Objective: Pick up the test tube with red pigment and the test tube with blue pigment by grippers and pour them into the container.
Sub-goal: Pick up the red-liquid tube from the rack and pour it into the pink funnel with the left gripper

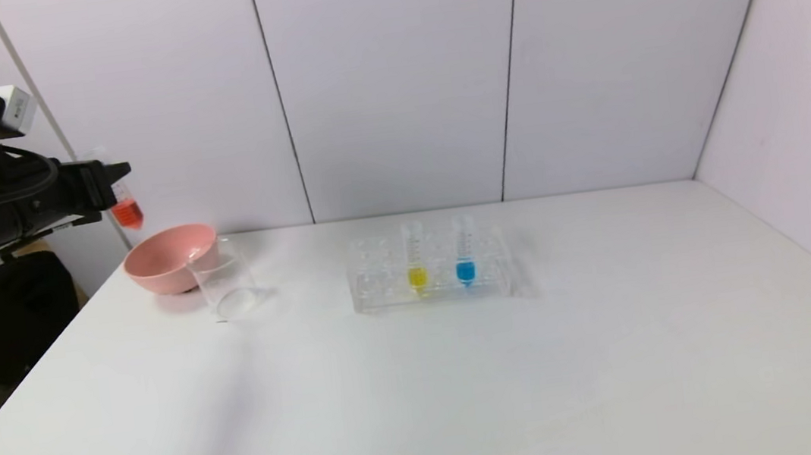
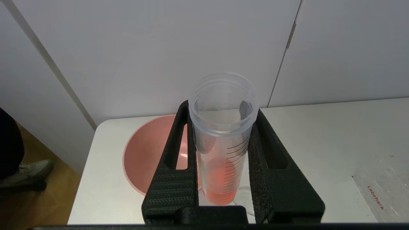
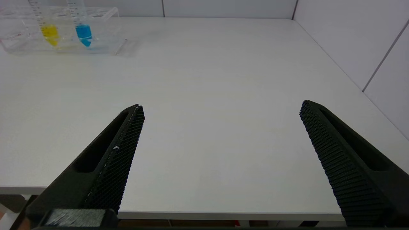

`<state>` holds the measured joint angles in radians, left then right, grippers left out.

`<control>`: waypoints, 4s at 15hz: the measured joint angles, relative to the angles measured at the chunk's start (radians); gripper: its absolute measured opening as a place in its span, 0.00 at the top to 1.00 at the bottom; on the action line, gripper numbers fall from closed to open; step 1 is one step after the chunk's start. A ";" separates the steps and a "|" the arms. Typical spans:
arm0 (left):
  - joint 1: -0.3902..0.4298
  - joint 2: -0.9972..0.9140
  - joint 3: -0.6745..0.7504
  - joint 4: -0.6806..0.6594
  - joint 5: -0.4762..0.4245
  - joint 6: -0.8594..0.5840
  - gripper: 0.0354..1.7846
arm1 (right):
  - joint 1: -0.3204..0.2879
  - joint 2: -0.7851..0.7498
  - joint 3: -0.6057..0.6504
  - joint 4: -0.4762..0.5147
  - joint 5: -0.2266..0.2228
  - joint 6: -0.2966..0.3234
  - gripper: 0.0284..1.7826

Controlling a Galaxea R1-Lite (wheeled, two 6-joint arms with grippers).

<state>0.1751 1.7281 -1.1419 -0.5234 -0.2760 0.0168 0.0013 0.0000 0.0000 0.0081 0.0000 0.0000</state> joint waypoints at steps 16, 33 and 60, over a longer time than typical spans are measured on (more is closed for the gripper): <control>0.049 0.006 0.032 -0.004 -0.013 0.010 0.76 | 0.000 0.000 0.000 0.000 0.000 0.000 0.00; 0.083 -0.011 0.070 -0.004 -0.117 0.015 0.76 | 0.000 0.000 0.000 0.000 0.000 0.000 0.00; 0.152 0.274 -0.522 0.795 -0.465 1.022 0.76 | 0.000 0.000 0.000 0.000 0.000 0.000 0.00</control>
<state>0.3274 2.0021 -1.6636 0.2713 -0.7413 1.0391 0.0009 0.0000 0.0000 0.0081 0.0000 0.0000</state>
